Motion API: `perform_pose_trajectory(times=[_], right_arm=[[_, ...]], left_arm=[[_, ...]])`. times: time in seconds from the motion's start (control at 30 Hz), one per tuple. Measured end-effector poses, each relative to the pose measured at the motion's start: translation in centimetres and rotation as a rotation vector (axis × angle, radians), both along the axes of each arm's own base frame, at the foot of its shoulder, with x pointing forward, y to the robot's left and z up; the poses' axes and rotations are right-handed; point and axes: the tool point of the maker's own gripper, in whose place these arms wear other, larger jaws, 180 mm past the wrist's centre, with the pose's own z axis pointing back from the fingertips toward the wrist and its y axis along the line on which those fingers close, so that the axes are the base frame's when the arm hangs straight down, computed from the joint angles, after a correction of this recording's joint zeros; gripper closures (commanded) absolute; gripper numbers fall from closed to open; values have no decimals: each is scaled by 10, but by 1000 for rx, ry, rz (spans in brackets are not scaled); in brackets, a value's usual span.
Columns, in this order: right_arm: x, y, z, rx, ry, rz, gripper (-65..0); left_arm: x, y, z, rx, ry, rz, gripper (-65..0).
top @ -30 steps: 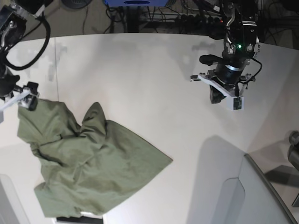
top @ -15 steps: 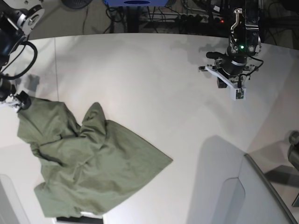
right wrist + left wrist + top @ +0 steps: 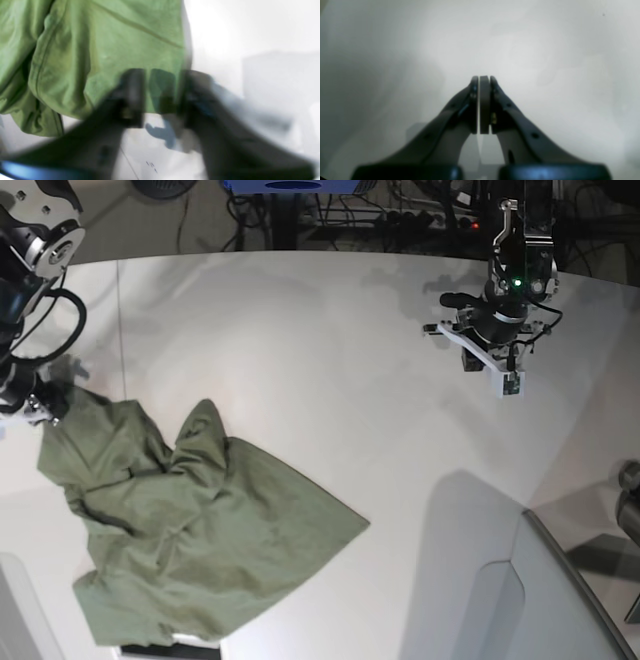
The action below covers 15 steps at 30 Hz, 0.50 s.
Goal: Layout the t-shirt on the table in an organized manner, then fold the t-shirt properly
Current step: 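Grasp the green t-shirt's edge with the right gripper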
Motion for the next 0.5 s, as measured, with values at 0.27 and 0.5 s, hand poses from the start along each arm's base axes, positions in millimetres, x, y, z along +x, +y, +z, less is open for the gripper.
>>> perform_pose_trajectory(times=[0.27,0.5], right_arm=[[-27,-3,-8,-13,44,8,0],[-77,1,15,-118,94,35,0]], left_arm=[[0,-1,0,-1,1,-1,-21],[-1,2,-1,11,5,-6,-21]])
